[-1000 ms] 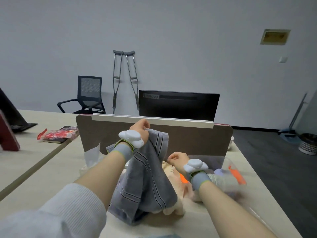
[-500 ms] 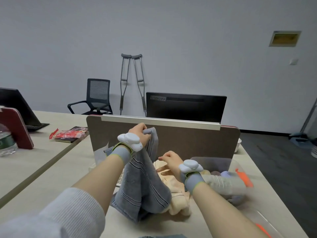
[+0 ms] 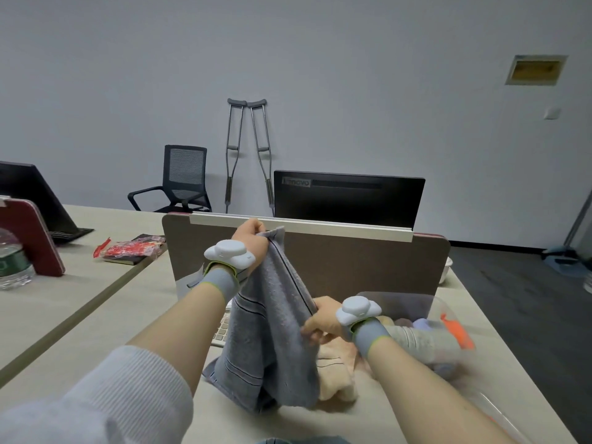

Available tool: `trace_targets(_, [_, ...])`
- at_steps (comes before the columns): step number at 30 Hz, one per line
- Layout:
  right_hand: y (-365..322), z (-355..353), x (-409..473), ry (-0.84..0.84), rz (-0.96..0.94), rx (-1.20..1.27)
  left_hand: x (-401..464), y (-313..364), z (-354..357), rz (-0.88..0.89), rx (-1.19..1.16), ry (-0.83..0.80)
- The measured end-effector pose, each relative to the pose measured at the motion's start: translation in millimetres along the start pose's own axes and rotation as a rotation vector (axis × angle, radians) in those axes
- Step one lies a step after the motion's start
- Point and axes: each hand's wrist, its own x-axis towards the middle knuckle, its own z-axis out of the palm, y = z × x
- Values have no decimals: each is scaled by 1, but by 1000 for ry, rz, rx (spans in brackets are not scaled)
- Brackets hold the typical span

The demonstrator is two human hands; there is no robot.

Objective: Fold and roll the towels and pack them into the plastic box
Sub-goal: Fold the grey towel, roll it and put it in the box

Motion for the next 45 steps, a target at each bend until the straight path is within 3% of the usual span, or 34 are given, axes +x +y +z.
trace_targets(4, [15,-37,-9,96,139,-327,7,-6,-16,-96,-77,225])
trace_targets(7, [6,-73,-30,293,164,-625,12,-1,-29,-134,-87,284])
trace_targets(12, [-26,-129,-45,667,130,-343,18,26,-36,-62,0,290])
trace_targets(20, [-90,-200,-90,1020,-130,-71,14,111,-69,52,87,547])
trace_targets(29, [-166,-240,-173,1111,-524,232,-31,198,-115,188,9,711])
trace_targets(34, [-161,-248,-208,1151,-550,134,-71,220,-115,218,-34,826])
trace_targets(45, [-95,-234,-258,959,-572,-57,-173,212,-61,45,50,882])
